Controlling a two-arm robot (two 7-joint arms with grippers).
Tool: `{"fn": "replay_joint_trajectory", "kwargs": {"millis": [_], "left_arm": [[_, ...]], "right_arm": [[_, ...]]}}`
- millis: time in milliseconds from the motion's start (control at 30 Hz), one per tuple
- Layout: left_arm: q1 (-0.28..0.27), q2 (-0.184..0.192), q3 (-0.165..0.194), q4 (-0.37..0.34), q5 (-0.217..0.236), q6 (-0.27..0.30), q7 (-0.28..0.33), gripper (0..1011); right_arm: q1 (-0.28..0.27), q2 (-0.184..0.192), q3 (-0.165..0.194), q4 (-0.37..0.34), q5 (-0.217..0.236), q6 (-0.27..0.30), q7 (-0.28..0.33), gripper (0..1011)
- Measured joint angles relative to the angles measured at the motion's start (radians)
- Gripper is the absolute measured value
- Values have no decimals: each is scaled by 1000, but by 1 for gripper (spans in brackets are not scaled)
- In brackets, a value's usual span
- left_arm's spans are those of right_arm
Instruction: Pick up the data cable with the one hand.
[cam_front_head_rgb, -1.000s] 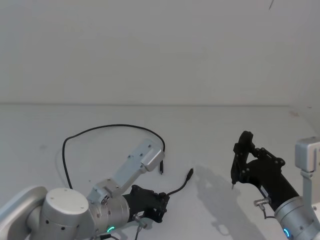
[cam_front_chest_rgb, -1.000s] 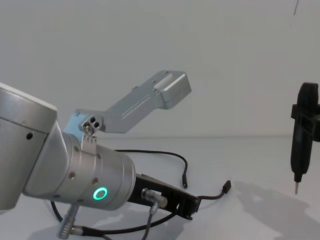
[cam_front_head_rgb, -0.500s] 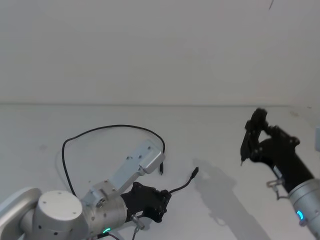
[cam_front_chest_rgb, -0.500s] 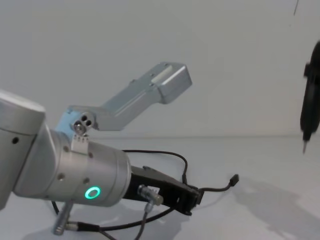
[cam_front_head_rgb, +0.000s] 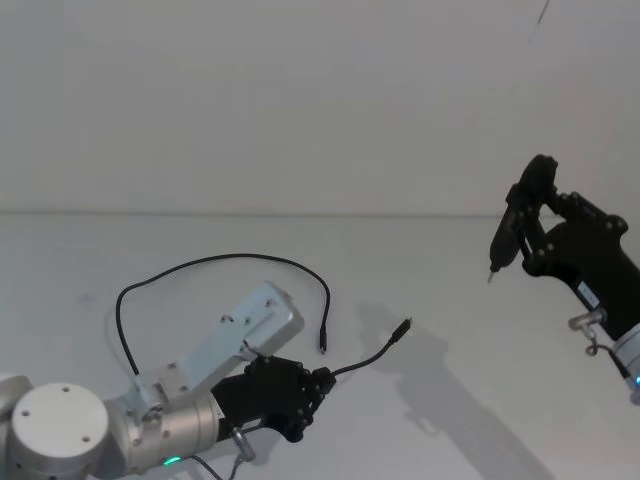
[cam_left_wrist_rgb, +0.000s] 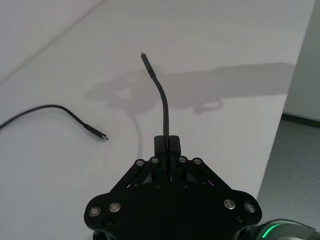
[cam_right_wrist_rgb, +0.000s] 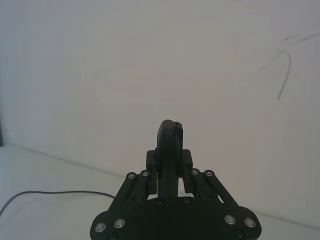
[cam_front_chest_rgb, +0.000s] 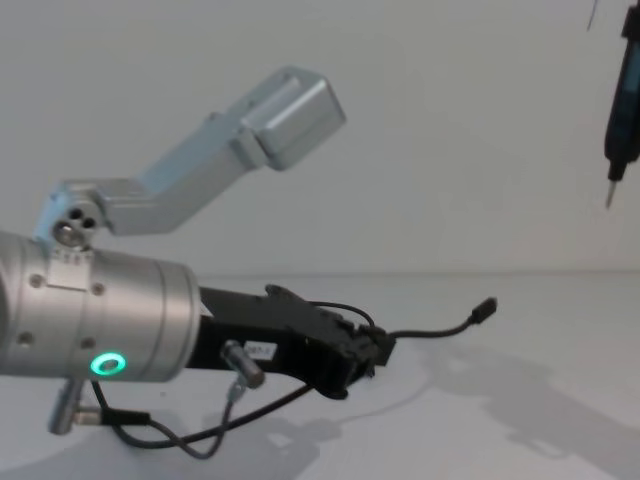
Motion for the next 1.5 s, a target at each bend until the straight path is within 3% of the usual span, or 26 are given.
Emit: {"fn": "replay_joint_trajectory", "kwargs": {"millis": [500,1500], "left_arm": [[4,55,-24,-16,3,-107,-63,41],[5,76,-32,-22,4,-147,-87,41]], "right_arm": [[76,24,-11,23,76,44,85,279],[138,10,-89,83,125,86,105,279]]}}
